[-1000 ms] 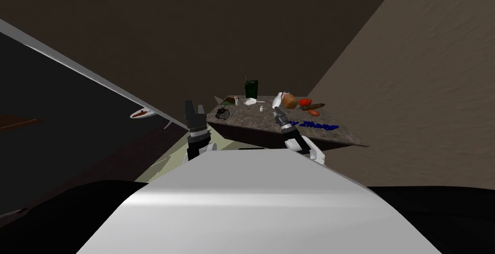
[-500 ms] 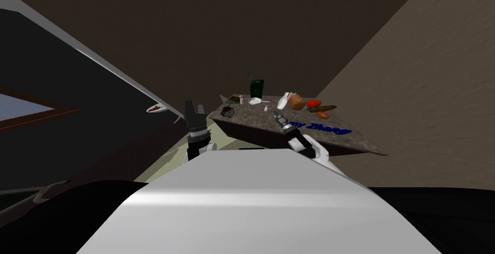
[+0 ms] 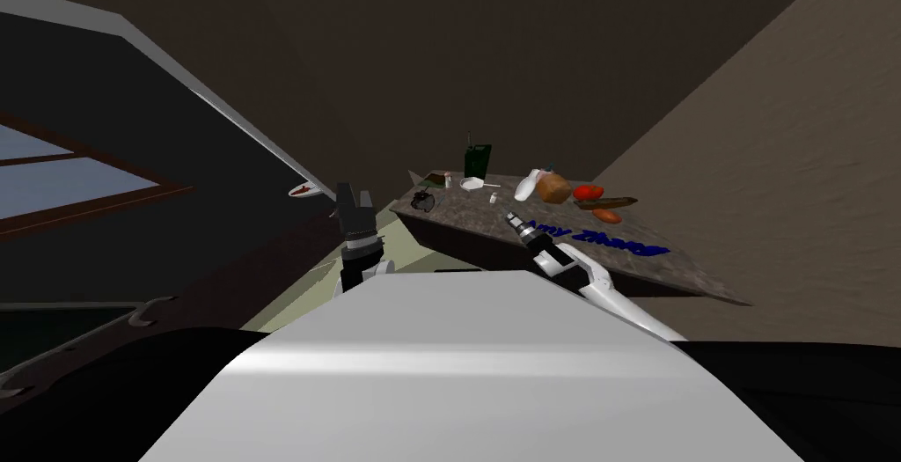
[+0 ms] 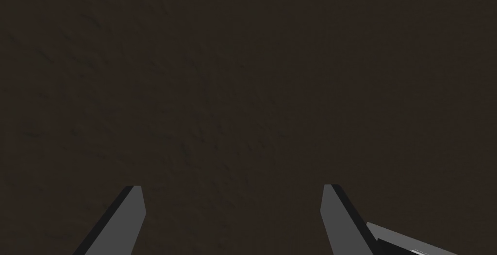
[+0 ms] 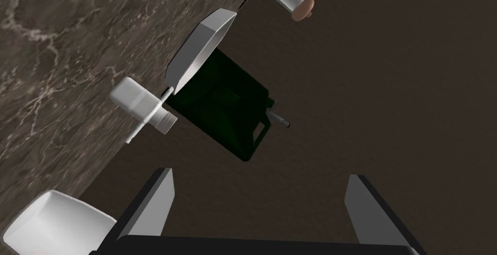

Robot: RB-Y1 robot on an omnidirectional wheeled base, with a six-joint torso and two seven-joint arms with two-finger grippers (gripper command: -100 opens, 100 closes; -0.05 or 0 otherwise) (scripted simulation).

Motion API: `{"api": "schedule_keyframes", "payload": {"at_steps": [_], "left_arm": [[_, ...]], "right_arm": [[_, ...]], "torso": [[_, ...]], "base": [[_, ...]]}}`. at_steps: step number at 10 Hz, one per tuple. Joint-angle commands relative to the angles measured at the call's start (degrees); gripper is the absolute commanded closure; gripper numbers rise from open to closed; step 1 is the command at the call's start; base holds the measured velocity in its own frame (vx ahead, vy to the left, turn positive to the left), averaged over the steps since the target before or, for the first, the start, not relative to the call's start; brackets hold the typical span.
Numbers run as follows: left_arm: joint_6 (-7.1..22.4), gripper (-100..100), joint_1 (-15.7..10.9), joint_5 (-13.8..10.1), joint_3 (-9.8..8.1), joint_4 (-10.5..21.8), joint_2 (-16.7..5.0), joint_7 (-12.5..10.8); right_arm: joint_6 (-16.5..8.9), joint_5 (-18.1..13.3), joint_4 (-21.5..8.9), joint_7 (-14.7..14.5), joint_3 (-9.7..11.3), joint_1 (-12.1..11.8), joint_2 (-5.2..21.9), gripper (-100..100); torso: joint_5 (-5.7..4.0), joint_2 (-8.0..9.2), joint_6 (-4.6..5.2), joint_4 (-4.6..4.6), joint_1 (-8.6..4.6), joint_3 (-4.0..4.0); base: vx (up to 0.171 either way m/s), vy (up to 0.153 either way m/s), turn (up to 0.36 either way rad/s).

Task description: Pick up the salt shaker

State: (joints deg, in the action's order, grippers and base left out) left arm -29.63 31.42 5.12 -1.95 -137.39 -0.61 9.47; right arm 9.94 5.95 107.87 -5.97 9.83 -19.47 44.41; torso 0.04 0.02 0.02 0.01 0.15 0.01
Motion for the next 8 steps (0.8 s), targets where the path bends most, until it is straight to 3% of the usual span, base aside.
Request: {"api": "schedule_keyframes", "payload": {"at_steps": [1, 3, 4, 6, 7, 8], "left_arm": [[0.00, 0, 0.00, 0.00, 0.00, 0.00, 0.00, 0.00], [0.00, 0, 0.00, 0.00, 0.00, 0.00, 0.00, 0.00], [0.00, 0, 0.00, 0.00, 0.00, 0.00, 0.00, 0.00], [0.00, 0, 0.00, 0.00, 0.00, 0.00, 0.00, 0.00], [0.00, 0, 0.00, 0.00, 0.00, 0.00, 0.00, 0.00], [0.00, 0, 0.01, 0.00, -0.01, 0.00, 0.00, 0.00]], "right_arm": [[-0.55, 0.04, -1.08, -0.19, 0.30, 0.33, 1.78, -100], [-3.20, 0.09, -4.74, -0.70, 1.31, 1.31, 5.63, -100], [-3.20, 0.09, -4.74, -0.70, 1.31, 1.31, 6.48, -100], [-6.11, 0.00, -8.54, -0.77, 2.42, 2.29, 10.01, -100], [-6.11, 0.00, -8.56, -0.77, 2.42, 2.29, 10.82, -100], [-7.64, -0.09, -10.48, -0.66, 3.01, 2.78, 12.85, -100]], "torso": [[0.00, 0.00, 0.00, 0.00, 0.00, 0.00], [0.00, -0.01, 0.00, 0.00, -0.01, -0.01], [0.01, -0.04, -0.03, -0.01, 0.06, -0.02], [0.01, -0.06, 0.00, -0.01, 0.05, -0.03], [0.03, -0.09, -0.02, -0.02, 0.11, -0.05], [0.01, -0.08, 0.04, -0.02, 0.03, -0.05]], "base": [[0.005, 0.044, 0.088], [0.002, 0.060, 0.210], [0.010, 0.056, 0.071], [0.020, 0.072, 0.201], [0.022, 0.052, 0.070], [0.026, 0.057, 0.117]]}}
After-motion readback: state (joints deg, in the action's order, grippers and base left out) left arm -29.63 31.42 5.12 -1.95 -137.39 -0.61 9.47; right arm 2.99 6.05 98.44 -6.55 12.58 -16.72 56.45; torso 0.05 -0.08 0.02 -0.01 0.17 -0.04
